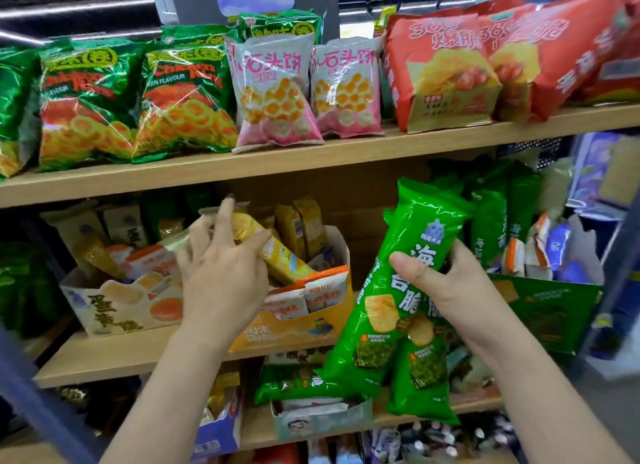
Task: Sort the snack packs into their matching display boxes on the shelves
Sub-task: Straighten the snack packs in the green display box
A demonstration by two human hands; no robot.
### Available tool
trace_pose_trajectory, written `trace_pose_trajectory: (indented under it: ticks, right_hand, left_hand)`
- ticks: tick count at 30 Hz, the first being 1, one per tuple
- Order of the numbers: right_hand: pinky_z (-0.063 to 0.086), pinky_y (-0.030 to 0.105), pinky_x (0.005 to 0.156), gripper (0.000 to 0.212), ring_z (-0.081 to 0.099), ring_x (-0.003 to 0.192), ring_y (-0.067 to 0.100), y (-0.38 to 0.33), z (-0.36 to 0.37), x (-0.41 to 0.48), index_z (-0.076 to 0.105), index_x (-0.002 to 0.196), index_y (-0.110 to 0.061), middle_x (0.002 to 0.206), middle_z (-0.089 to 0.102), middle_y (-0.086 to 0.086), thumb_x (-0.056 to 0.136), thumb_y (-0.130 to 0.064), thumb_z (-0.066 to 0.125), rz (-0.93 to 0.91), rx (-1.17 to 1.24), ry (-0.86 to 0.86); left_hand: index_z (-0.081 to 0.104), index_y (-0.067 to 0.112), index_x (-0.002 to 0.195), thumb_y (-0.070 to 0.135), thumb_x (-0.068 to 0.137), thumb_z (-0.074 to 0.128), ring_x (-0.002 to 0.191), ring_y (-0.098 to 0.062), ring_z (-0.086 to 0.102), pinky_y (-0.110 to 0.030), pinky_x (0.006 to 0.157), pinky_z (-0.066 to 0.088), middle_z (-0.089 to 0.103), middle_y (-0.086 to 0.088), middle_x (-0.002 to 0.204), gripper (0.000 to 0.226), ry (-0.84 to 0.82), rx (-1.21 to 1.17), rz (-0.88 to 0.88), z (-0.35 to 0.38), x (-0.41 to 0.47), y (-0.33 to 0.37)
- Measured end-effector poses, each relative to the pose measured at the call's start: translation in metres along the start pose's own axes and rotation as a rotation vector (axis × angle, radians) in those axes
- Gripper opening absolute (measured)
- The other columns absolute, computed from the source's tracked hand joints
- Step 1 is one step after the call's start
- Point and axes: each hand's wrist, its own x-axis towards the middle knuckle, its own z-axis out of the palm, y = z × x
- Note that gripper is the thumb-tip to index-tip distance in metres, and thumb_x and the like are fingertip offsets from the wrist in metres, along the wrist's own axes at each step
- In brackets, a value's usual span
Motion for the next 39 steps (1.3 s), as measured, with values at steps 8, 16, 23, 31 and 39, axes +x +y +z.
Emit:
trace_pose_trajectory:
  ticks: [8,16,23,31,39]
  right_hand:
    - [0.052,0.013,0.070,0.061,0.070,0.090,0.000,-0.011,-0.009,-0.017,0.062,0.113,-0.027,0.100,0.074,-0.015,0.063,-0.055,0.082,0.013,-0.148,0.018]
    - [0.045,0.057,0.104,0.030,0.058,0.121,0.022,-0.032,-0.085,-0.029,0.067,0.110,-0.043,0.124,0.064,-0.011,0.081,-0.035,0.069,-0.267,-0.216,0.499]
    - [0.042,0.033,0.103,0.042,0.049,0.113,0.013,-0.080,-0.122,0.006,0.041,0.117,-0.016,0.120,0.046,0.004,0.086,-0.007,0.068,-0.851,-0.546,0.883]
    - [0.047,0.038,0.092,0.049,0.051,0.109,0.031,-0.015,-0.095,0.048,0.040,0.117,-0.021,0.117,0.044,-0.001,0.084,-0.010,0.075,-0.766,-0.652,0.759]
    - [0.035,0.015,0.074,0.046,0.042,0.089,0.015,-0.001,-0.109,0.048,0.042,0.109,-0.022,0.113,0.049,0.019,0.082,-0.020,0.079,-0.626,-0.953,0.588]
  left_hand:
    - [0.035,0.059,0.131,0.046,0.085,0.070,0.109,0.012,0.055,-0.018,0.093,0.048,0.057,0.040,0.116,0.059,-0.549,-1.087,0.260,-0.016,-0.050,0.100]
    - [0.053,0.036,0.111,0.013,0.083,0.074,0.083,0.004,0.065,-0.008,0.066,0.047,0.067,0.024,0.093,0.042,-0.326,-1.345,0.021,-0.001,-0.033,0.132]
    - [0.045,0.033,0.103,0.017,0.074,0.076,0.077,-0.008,0.062,-0.035,0.070,0.051,0.063,0.006,0.087,0.045,-0.477,-1.172,-0.072,0.019,-0.008,0.148]
    - [0.051,0.041,0.104,0.027,0.073,0.078,0.088,-0.006,0.063,-0.038,0.081,0.053,0.065,0.008,0.100,0.043,-0.544,-1.254,-0.045,0.037,0.006,0.162]
    - [0.060,0.022,0.109,0.013,0.061,0.070,0.090,-0.032,0.071,-0.041,0.075,0.058,0.071,-0.013,0.098,0.050,-0.958,-1.375,-0.011,0.047,0.036,0.171]
